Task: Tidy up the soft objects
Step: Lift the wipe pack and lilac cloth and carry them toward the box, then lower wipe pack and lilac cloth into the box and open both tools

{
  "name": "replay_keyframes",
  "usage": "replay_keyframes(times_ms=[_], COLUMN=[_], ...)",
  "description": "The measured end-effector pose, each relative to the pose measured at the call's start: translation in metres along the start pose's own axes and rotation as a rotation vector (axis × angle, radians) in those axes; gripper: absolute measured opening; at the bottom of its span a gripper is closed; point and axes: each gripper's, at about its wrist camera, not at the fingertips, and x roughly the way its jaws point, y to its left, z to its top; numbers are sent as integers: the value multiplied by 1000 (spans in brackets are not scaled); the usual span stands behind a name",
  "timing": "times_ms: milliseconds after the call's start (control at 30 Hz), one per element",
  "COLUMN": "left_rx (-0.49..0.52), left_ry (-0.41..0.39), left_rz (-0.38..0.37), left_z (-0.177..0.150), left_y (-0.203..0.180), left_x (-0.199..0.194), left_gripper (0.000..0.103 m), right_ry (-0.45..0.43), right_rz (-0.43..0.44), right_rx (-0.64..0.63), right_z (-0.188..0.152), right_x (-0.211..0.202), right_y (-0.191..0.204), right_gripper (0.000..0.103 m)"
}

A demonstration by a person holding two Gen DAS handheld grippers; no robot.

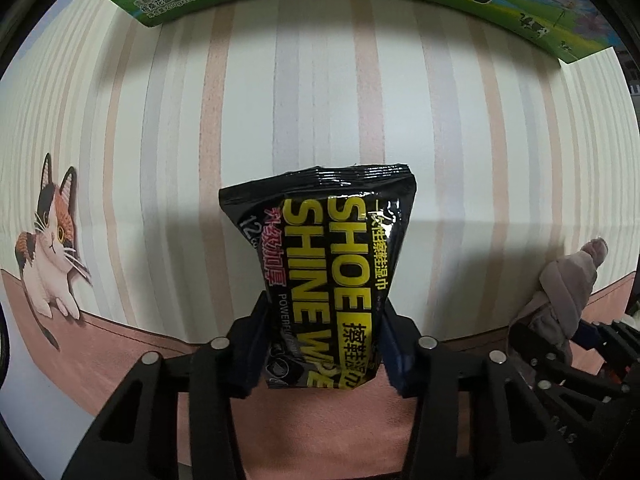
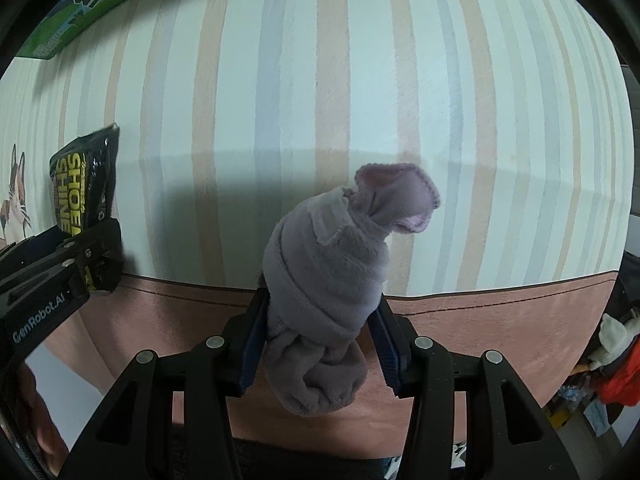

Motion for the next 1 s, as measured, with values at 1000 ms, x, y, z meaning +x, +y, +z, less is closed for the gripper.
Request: replay_keyframes(times_ms=[1000], left_rx=[-86], left_ry=[-153], left_rz=[-195], left_z=[171], left_y=[57], left_x=[-195], left_gripper=[39], right_ry=[-350], right_rz=[349], right_rx=[-181], right_z=[126], right_x=[-248], right_y=[48], right_gripper=[35])
